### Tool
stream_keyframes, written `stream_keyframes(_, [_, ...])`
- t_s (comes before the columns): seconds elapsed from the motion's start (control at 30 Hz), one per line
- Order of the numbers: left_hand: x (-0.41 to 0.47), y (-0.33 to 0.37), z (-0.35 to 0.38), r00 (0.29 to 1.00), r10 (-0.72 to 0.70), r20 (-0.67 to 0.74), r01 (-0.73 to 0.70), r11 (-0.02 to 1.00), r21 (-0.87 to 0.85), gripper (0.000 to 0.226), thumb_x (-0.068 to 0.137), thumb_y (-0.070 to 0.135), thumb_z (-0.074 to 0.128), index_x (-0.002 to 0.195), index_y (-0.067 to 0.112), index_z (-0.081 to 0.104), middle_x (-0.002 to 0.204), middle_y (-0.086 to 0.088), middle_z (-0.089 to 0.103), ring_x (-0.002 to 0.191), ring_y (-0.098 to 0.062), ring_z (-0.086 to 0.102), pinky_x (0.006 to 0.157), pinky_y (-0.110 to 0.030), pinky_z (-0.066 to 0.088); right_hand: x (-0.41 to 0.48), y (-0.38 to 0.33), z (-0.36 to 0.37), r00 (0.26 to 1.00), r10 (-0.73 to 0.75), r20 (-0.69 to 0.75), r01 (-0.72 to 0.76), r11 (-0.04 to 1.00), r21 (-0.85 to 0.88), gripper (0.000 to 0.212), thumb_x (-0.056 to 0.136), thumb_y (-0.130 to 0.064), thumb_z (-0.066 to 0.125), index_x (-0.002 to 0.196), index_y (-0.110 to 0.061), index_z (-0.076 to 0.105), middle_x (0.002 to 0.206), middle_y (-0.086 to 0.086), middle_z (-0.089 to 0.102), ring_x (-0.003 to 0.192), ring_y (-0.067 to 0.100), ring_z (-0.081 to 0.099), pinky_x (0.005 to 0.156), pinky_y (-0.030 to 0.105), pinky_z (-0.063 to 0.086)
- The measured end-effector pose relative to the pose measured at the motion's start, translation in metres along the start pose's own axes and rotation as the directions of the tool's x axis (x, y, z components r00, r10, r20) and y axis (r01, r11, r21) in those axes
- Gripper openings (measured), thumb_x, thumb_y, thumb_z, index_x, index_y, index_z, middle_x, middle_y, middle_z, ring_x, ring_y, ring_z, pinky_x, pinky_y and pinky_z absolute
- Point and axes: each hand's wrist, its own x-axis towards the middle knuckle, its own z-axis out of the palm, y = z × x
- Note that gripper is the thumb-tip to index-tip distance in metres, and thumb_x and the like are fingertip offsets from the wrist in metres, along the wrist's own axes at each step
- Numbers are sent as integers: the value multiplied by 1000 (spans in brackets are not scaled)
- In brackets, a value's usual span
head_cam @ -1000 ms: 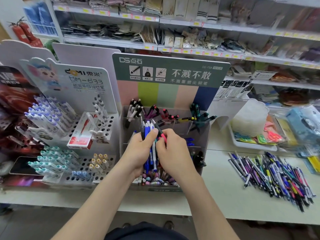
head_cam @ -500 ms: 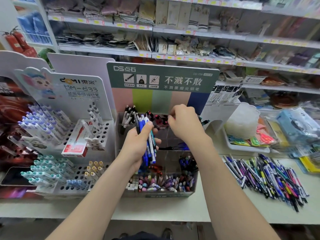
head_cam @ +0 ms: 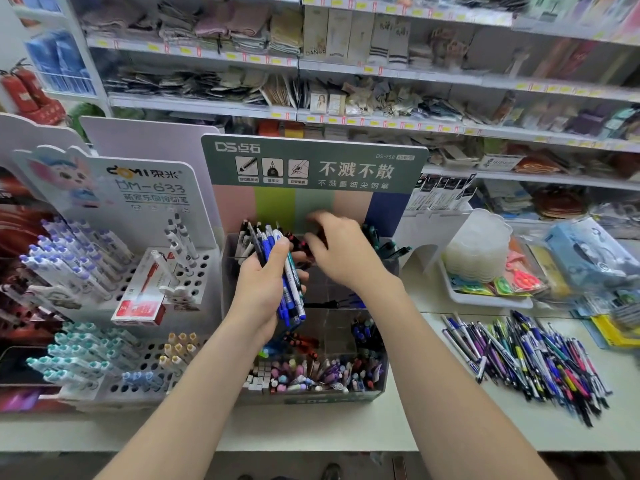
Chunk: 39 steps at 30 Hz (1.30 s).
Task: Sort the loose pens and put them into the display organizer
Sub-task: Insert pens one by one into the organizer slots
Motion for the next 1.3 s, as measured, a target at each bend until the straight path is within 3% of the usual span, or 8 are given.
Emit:
stream_keyframes(0.23, [-5,-10,-13,1000,-9,-10,9,1000,0,40,108,41,58,118,4,67,95,-8,78,76,-20,69,69,-38,59,-14,1,-8,995,51,85,-43,995,-88,59,84,-18,77,137,-14,51,105,9,70,93,33,66,81,48,60])
stream_keyframes(0.43, [-10,-6,-19,998,-40,56,39,999,8,39,107,42,59,120,6,66,100,-8,77,77,-20,68,65,-36,58,-7,-3,-11,996,16,84,-19,999,33,63,90,-1,64,150,-16,55,139,11,66,129,30,61,109,45,52])
stream_keyframes(0.53, [-15,-6,-26,985,-94,143,103,993,-51,43,107,43,60,121,3,67,96,-10,70,72,-19,63,61,-33,56,-22,-5,-8,994,-24,-110,32,996,78,61,85,5,58,144,-10,61,130,10,70,119,25,65,104,36,53])
stream_keyframes(0.67, [-24,-9,-33,964,-131,232,144,989,-37,43,107,44,57,110,2,69,85,-7,66,67,-16,58,55,-29,51,-59,-29,-5,913,42,-406,86,953,292,28,88,-5,65,111,-15,77,91,-7,72,74,6,62,71,14,47])
stream_keyframes(0.83, [-31,-17,-37,966,-132,224,130,991,26,44,109,42,56,121,1,68,89,-17,71,75,-25,66,63,-37,55,-93,-44,18,958,276,80,-260,713,651,16,101,-37,71,105,-24,80,81,-3,78,58,6,68,61,25,56])
stream_keyframes(0.93, [-36,-20,-37,958,-166,233,162,986,40,42,110,40,53,128,6,69,103,-22,75,84,-27,72,67,-37,61,-101,-43,26,932,356,61,-281,606,744,10,98,-33,76,104,-27,83,79,-4,78,60,7,63,60,29,57])
stream_keyframes(1.07, [-40,-24,-38,923,-226,312,242,970,-14,46,107,42,56,129,5,70,113,-25,75,89,-30,73,76,-42,63,-109,-42,24,894,439,-94,-262,680,685,9,94,-30,81,96,-21,83,65,-11,70,47,1,57,47,15,46])
stream_keyframes(1.3, [-40,-29,-31,887,-201,417,191,979,66,32,100,15,69,129,1,68,117,-22,75,100,-32,75,76,-40,65,-110,-27,20,837,479,-265,-255,769,586,20,100,-41,72,88,-25,77,70,-12,73,65,6,72,65,31,58])
